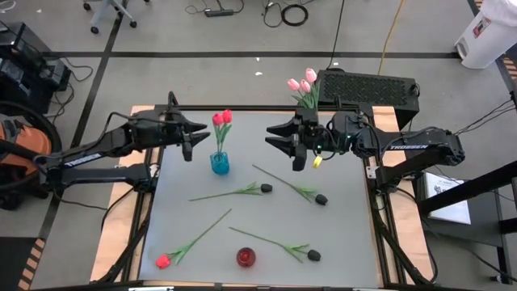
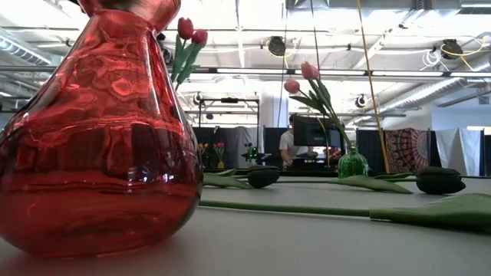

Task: Sort flowers into vase by color
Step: Put the red flower into the blue vase

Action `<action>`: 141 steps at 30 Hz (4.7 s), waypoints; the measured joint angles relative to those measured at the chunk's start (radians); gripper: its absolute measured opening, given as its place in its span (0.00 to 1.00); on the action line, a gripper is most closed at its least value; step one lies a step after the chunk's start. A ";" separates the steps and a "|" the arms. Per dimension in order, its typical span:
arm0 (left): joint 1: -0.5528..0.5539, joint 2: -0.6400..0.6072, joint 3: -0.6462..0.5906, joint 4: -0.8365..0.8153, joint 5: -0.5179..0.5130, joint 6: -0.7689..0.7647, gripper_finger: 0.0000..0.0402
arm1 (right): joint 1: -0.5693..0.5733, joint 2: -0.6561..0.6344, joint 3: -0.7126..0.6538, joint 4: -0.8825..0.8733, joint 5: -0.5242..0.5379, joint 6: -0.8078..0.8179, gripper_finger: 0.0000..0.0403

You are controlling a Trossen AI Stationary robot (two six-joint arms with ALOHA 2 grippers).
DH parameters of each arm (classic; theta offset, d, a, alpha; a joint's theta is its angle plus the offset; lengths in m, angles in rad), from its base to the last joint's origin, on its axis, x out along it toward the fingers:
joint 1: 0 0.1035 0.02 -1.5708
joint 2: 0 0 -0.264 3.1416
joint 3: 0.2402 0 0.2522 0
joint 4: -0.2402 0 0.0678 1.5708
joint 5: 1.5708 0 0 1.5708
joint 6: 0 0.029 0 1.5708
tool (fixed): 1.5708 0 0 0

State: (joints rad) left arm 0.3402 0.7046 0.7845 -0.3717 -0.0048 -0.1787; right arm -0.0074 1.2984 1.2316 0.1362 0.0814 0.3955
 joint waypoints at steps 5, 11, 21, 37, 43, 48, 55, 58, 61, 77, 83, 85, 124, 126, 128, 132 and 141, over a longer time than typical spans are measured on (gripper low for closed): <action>0.000 -0.056 0.000 -0.042 0.001 -0.054 0.40 | 0.000 0.000 0.000 -0.013 0.000 -0.019 0.42; 0.000 -0.125 0.000 -0.075 0.032 -0.125 0.40 | -0.013 0.000 0.000 -0.025 0.000 -0.023 0.42; 0.000 -0.205 0.020 -0.181 0.283 -0.290 0.40 | -0.018 0.000 0.000 -0.059 0.000 -0.046 0.42; -0.065 -0.200 0.087 -0.645 0.432 -0.713 0.40 | -0.026 0.000 0.000 -0.068 0.001 -0.070 0.42; -0.122 -0.195 0.087 -0.742 0.448 -0.823 0.40 | -0.026 0.000 0.000 -0.104 0.000 -0.068 0.42; -0.191 -0.164 0.087 -0.731 0.449 -0.861 0.40 | -0.026 0.000 0.000 -0.127 0.001 -0.068 0.42; -0.352 -0.029 0.087 -0.513 0.431 -0.863 0.40 | -0.026 0.000 0.000 -0.133 0.000 -0.071 0.42; -0.434 0.046 0.087 -0.457 0.420 -0.862 0.40 | -0.026 0.000 0.000 -0.140 0.000 -0.071 0.42; -0.523 0.112 0.087 -0.467 0.418 -0.863 0.40 | -0.025 0.000 0.000 -0.143 0.000 -0.071 0.42; -0.909 0.331 0.087 -0.518 0.106 -1.264 0.40 | -0.025 0.004 0.000 -0.188 -0.004 -0.097 0.42; -1.048 0.428 0.087 -0.510 0.027 -1.402 0.40 | -0.026 0.004 0.000 -0.198 -0.004 -0.106 0.42; -1.089 0.475 0.087 -0.490 0.025 -1.430 0.40 | -0.026 0.004 0.000 -0.204 -0.004 -0.117 0.42; -1.283 0.919 0.086 -0.279 0.015 -1.596 0.40 | -0.026 0.004 0.000 -0.202 -0.004 -0.120 0.42; -1.283 0.919 0.086 -0.298 0.003 -1.596 0.40 | -0.026 0.004 0.000 -0.202 -0.004 -0.120 0.42; -1.283 0.919 0.086 -0.320 0.003 -1.596 0.40 | -0.026 0.004 0.000 -0.202 -0.004 -0.120 0.42; -1.283 0.919 0.086 -0.363 0.004 -1.596 0.39 | -0.026 0.004 0.000 -0.202 -0.004 -0.120 0.42; -1.283 0.919 0.086 -0.376 0.008 -1.596 0.21 | -0.026 0.004 0.000 -0.202 -0.004 -0.120 0.42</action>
State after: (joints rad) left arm -0.9432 1.6238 0.8703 -0.7477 0.0030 -1.7744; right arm -0.0330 1.3022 1.2312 -0.0662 0.0772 0.2756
